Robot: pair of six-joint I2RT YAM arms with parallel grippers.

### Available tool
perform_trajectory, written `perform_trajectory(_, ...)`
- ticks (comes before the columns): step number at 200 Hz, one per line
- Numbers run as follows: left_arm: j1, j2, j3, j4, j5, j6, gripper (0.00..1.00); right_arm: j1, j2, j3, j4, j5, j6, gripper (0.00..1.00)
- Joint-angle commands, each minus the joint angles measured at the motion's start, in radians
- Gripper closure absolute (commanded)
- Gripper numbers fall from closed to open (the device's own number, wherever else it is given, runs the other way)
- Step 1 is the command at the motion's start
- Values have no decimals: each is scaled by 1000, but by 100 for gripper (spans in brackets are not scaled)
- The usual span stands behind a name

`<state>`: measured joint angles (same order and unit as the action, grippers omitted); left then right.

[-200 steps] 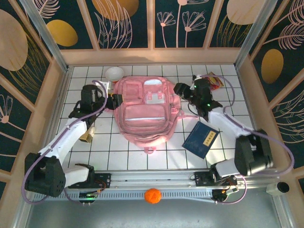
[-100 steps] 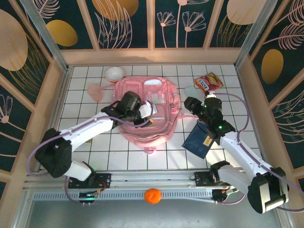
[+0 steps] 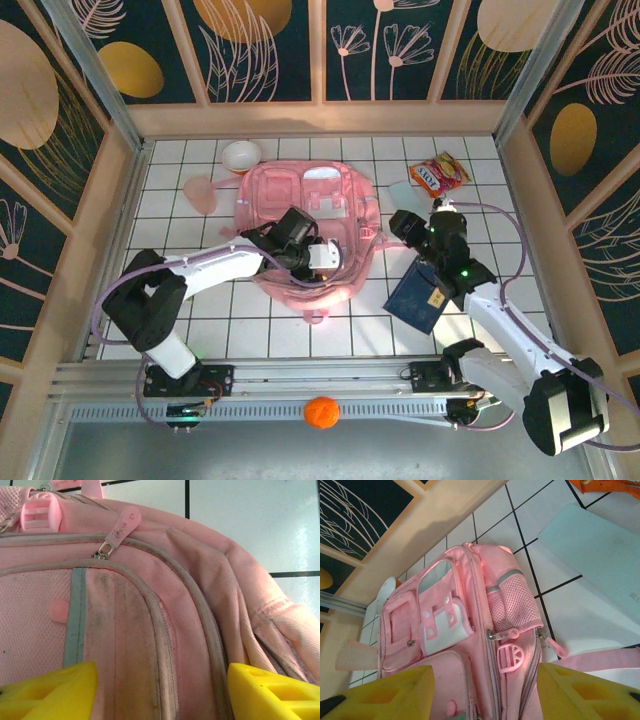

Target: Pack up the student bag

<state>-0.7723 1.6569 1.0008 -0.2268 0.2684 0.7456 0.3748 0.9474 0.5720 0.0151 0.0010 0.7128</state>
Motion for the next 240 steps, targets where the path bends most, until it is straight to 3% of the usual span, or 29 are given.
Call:
perform_trajectory(1,-2,26,6,78,-50,3,30,8,-17,-12,3,26,8,43)
perform_trajectory(33,-3,0,-22,186,-31,-73,30,10,-16,-18,8,25,8,43)
perform_trajectory(55,-3,-3,-49,194,-39,-74,39,10,-14,-21,14,21,3,43)
perform_trajectory(96,-3,30,-34,116,-60,-48,27,10,-4,-6,10,21,-5,43)
perform_trajectory(127,-4,47,-37,120,-74,-34,26,9,5,2,9,21,-10,43)
perform_trajectory(161,-4,105,-55,218,-160,-45,28,11,7,-10,23,21,2,43)
perform_trajectory(177,-3,133,-46,240,-173,-55,39,11,6,-12,23,21,2,43)
perform_trajectory(195,-3,129,-34,233,-167,-77,75,13,1,-19,24,20,-12,43)
perform_trajectory(211,-3,70,-39,227,-131,-86,95,13,-7,-40,47,21,-51,43)
perform_trajectory(218,-3,26,-52,230,-109,-82,100,13,-7,-49,67,20,-84,43)
perform_trajectory(240,6,-109,-119,283,-40,-69,100,10,26,-30,111,-156,-259,43)
